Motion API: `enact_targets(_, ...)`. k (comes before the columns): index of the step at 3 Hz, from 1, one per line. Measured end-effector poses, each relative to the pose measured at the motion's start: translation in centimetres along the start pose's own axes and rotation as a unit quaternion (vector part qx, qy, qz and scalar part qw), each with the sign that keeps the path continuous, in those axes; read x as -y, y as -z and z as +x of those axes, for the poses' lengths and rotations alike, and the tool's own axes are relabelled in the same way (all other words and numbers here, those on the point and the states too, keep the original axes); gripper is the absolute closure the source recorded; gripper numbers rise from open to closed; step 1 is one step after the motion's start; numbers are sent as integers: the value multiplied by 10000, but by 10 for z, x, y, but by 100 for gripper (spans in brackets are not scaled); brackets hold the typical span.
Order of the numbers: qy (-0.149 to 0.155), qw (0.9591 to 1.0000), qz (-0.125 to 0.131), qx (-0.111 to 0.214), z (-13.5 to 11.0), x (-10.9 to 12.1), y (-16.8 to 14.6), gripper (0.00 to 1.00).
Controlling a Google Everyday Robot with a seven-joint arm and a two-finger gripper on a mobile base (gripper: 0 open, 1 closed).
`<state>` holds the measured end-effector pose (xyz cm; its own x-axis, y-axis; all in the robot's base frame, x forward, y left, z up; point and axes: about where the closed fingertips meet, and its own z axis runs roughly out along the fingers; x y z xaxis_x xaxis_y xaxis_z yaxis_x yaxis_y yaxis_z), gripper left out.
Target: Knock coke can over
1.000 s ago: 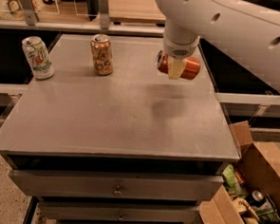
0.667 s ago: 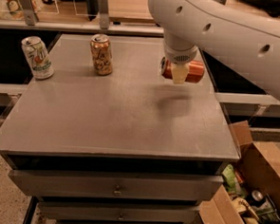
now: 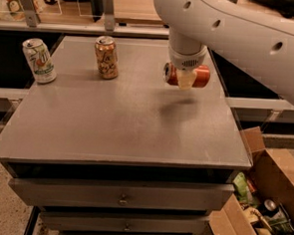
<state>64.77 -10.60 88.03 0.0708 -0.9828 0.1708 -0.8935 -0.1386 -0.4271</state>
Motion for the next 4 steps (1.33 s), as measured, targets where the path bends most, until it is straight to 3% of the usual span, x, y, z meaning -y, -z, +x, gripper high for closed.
enact_targets(1,304,9988,-327,189,-14,-10,-3,2)
enact_targets(2,533,9957,-673,336,-23,-25,-10,0)
enact_targets(3,762,9912,-987,456,-31,-27,-15,0)
enact_targets(4,762,9912,-987,456,-30,-27,-15,0)
